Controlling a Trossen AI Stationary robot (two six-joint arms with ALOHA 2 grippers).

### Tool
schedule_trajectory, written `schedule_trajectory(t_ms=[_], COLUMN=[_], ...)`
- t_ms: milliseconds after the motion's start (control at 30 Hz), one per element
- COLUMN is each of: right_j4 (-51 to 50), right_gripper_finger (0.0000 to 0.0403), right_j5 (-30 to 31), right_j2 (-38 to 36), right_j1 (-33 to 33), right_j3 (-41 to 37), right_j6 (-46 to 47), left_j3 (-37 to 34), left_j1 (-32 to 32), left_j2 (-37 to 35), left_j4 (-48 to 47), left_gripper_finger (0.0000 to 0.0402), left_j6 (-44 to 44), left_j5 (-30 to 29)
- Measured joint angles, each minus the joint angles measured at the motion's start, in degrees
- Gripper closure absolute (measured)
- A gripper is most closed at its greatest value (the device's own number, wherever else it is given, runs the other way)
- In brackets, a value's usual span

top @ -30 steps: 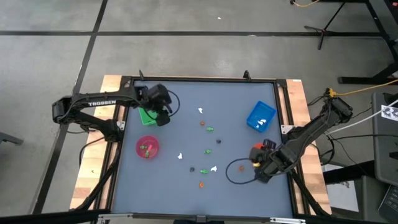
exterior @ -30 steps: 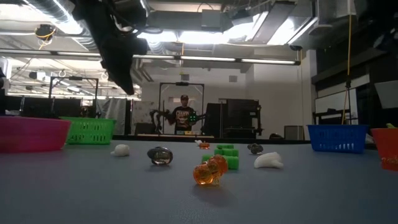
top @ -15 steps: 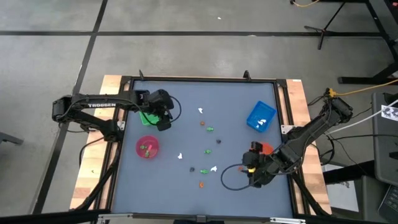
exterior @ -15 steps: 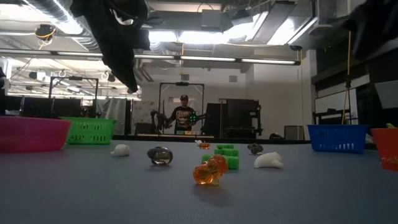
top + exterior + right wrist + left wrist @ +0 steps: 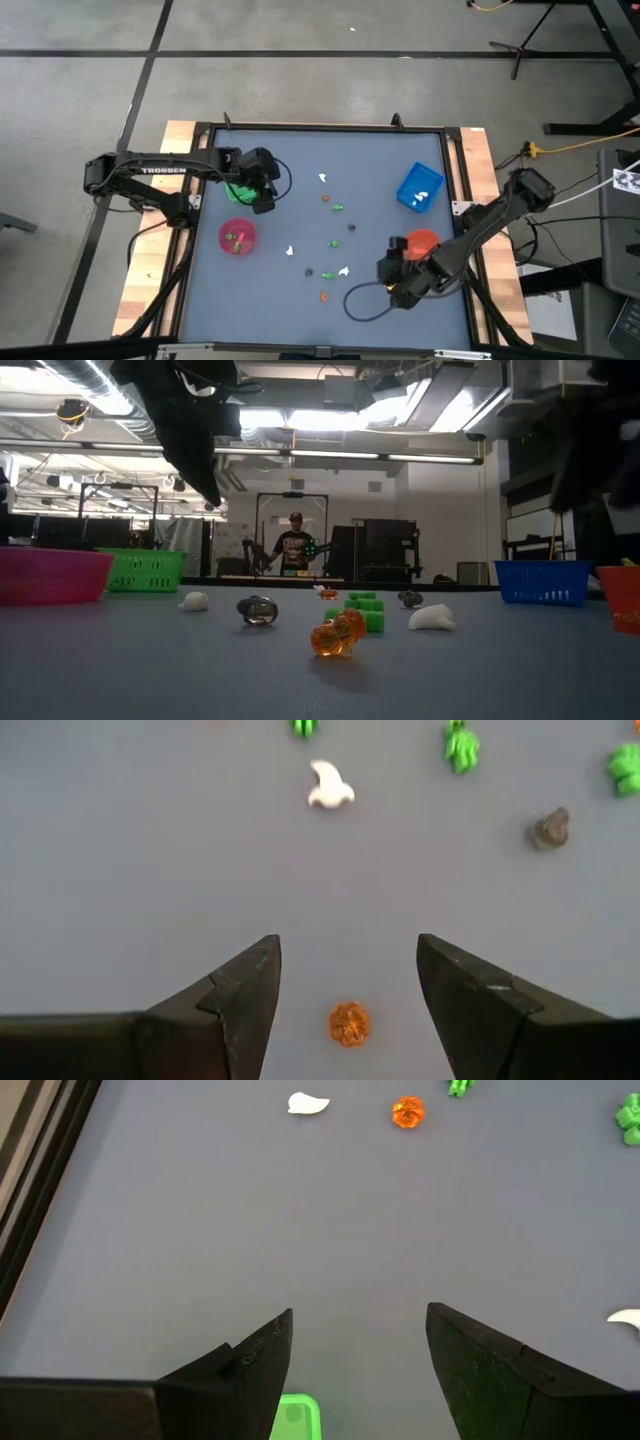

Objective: Sort Halloween decoration
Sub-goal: Put the small orange pumpkin toy into the transparent orange bowl

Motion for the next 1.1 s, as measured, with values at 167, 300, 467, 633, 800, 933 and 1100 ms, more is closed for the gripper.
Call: schedule_trajectory(t_ms=[167, 300, 467, 633, 800, 933, 1100], right_j4=[-0.7, -2.9, -5.9, -6.2, -6.2, -6.2, -6.2], right_gripper_finger=[0.0169, 0.0169, 0.0169, 0.0169, 0.0169, 0.0169, 0.0169], right_j5=[-0.5, -4.6, -11.8, -18.1, -19.0, -21.1, -21.6], right_j2=[4.4, 6.8, 8.1, 8.2, 8.1, 8.2, 8.2], right_j1=[-0.4, -2.2, -6.0, -9.5, -10.7, -10.8, -10.8], right_j3=[0.0, 0.0, 0.0, 0.0, 0.0, 0.0, 0.0], right_j6=[0.0, 0.2, 0.2, -2.2, -5.8, -7.1, -7.1], left_j3=[0.0, 0.0, 0.0, 0.0, 0.0, 0.0, 0.0], left_j1=[0.0, 0.0, 0.0, 0.0, 0.0, 0.0, 0.0], left_j2=[0.0, 0.0, 0.0, 0.0, 0.0, 0.0, 0.0], left_j4=[0.5, 0.8, 0.9, 0.9, 0.9, 0.9, 0.9], left_gripper_finger=[0.0188, 0.0188, 0.0188, 0.0188, 0.0188, 0.0188, 0.0188], left_j6=[0.0, 0.0, 0.0, 0.0, 0.0, 0.0, 0.0], left_j5=[0.0, 0.0, 0.0, 0.0, 0.0, 0.0, 0.0])
